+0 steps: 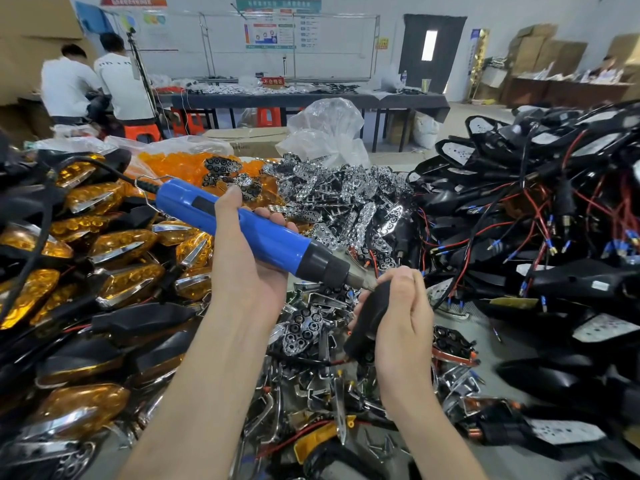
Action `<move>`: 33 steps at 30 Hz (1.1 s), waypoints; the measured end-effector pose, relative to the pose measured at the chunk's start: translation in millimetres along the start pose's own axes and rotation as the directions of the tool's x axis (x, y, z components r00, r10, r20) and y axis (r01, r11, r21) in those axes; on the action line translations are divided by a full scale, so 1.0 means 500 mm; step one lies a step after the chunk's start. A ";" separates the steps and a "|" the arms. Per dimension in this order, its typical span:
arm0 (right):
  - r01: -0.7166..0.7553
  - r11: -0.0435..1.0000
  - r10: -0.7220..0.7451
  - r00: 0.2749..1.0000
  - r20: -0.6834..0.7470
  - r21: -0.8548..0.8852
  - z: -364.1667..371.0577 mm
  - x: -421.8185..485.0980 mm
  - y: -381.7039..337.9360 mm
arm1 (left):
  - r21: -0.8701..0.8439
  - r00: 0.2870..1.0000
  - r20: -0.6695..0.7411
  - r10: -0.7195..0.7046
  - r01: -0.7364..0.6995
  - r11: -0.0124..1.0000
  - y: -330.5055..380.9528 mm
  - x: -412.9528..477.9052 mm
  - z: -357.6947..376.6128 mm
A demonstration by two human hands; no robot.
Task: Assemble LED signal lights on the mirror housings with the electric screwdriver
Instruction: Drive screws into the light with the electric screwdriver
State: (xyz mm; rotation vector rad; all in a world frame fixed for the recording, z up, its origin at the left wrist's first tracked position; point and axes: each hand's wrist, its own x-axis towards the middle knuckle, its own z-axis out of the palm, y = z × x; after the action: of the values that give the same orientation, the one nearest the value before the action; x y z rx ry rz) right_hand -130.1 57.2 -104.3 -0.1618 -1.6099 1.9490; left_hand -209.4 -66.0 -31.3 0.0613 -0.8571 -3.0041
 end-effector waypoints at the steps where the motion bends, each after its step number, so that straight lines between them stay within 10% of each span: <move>1: 0.000 1.000 0.000 1.000 0.002 0.003 0.000 0.000 0.001 | -0.002 1.000 -0.005 -0.004 0.004 1.000 0.000 0.000 0.000; 17: -0.167 0.977 0.169 0.986 -0.002 0.135 -0.008 0.013 -0.012 | -0.069 0.966 -0.201 0.161 -0.178 0.982 0.107 -0.025 -0.027; 33: -0.228 0.932 0.209 0.973 0.095 0.281 0.003 -0.042 -0.134 | 0.007 0.962 -0.271 0.038 -0.038 0.999 0.076 -0.171 -0.080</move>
State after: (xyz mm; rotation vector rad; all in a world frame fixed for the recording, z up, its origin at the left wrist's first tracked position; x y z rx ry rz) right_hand -89.0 50.8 -47.6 -0.1683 -1.3703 2.3597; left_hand -122.2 -117.1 -42.5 0.4395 -0.8206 -2.8656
